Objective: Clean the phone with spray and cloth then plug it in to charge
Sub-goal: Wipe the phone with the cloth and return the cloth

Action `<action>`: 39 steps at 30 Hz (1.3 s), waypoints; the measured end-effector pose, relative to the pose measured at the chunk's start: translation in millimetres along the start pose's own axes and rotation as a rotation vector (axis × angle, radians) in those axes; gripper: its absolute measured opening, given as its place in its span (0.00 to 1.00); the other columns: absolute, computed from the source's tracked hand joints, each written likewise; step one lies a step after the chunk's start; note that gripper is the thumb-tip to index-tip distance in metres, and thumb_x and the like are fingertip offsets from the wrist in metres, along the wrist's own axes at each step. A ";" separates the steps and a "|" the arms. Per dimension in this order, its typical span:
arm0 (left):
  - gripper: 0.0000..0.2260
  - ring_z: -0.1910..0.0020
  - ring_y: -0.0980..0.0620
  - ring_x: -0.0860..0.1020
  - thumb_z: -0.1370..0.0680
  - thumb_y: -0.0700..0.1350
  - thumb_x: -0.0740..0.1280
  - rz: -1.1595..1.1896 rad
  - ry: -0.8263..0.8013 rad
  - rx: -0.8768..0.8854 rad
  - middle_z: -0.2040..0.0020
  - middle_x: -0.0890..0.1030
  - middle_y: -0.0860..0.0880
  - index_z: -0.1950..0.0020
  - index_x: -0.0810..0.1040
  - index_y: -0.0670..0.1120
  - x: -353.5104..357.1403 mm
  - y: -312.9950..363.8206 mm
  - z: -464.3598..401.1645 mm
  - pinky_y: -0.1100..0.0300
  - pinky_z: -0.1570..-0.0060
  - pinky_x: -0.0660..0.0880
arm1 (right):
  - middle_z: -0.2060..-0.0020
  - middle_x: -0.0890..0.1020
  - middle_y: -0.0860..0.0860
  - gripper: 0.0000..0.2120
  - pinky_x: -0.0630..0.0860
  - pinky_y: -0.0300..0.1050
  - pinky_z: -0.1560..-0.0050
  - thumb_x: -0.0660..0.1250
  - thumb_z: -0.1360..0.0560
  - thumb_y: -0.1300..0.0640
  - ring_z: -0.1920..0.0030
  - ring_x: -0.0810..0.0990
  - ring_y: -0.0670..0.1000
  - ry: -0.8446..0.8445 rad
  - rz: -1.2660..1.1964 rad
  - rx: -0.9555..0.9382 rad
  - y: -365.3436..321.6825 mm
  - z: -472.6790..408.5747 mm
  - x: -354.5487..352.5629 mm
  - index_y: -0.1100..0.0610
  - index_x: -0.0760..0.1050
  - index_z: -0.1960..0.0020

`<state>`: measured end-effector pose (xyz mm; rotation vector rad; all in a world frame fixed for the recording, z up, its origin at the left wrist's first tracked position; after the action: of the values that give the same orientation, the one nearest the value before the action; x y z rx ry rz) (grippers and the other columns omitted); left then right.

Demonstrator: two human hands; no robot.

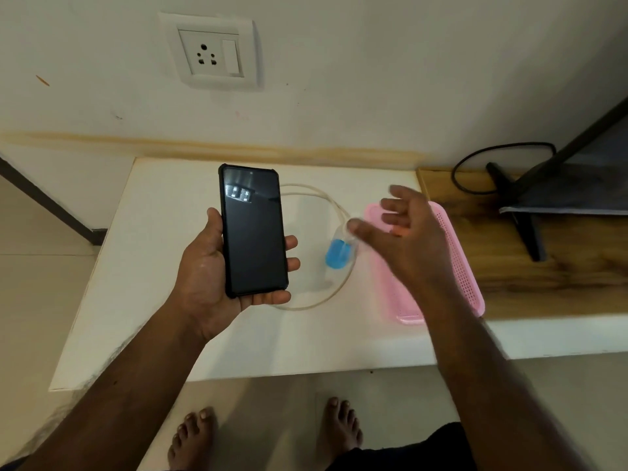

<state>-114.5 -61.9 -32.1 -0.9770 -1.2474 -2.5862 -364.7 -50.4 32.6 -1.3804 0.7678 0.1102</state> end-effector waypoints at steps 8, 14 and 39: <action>0.33 0.39 0.34 0.81 0.22 0.71 0.48 -0.029 0.013 0.014 0.36 0.81 0.38 0.32 0.78 0.52 0.5 0.5 -0.6 0.43 0.60 0.83 | 0.55 0.84 0.44 0.09 0.68 0.33 0.68 0.70 0.24 0.52 0.62 0.78 0.40 0.219 0.341 0.128 49.9 -19.2 -58.3 0.52 0.82 0.45; 0.33 0.40 0.34 0.81 0.22 0.71 0.48 -0.035 -0.003 0.019 0.36 0.81 0.39 0.32 0.79 0.53 3.8 0.3 1.3 0.42 0.60 0.83 | 0.52 0.84 0.48 0.12 0.82 0.50 0.51 0.69 0.24 0.47 0.57 0.81 0.49 0.113 0.532 0.226 71.6 -27.4 -40.5 0.52 0.81 0.44; 0.33 0.41 0.34 0.82 0.22 0.71 0.48 -0.020 0.009 0.024 0.37 0.82 0.38 0.33 0.79 0.52 3.3 0.8 1.3 0.41 0.60 0.83 | 0.60 0.84 0.50 0.09 0.83 0.47 0.58 0.66 0.23 0.52 0.65 0.81 0.49 0.177 0.612 0.198 61.9 -54.2 -43.6 0.57 0.81 0.52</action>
<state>-116.2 -60.9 -29.0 -0.9524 -1.2902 -2.5811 -451.4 -70.0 5.0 -0.9398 1.2984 0.3824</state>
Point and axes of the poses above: each hand's wrist, its own z-axis away from the middle knuckle, its own x-axis out of the palm, y = z × x, the point moved 10 cm from there along -z, towards the middle knuckle
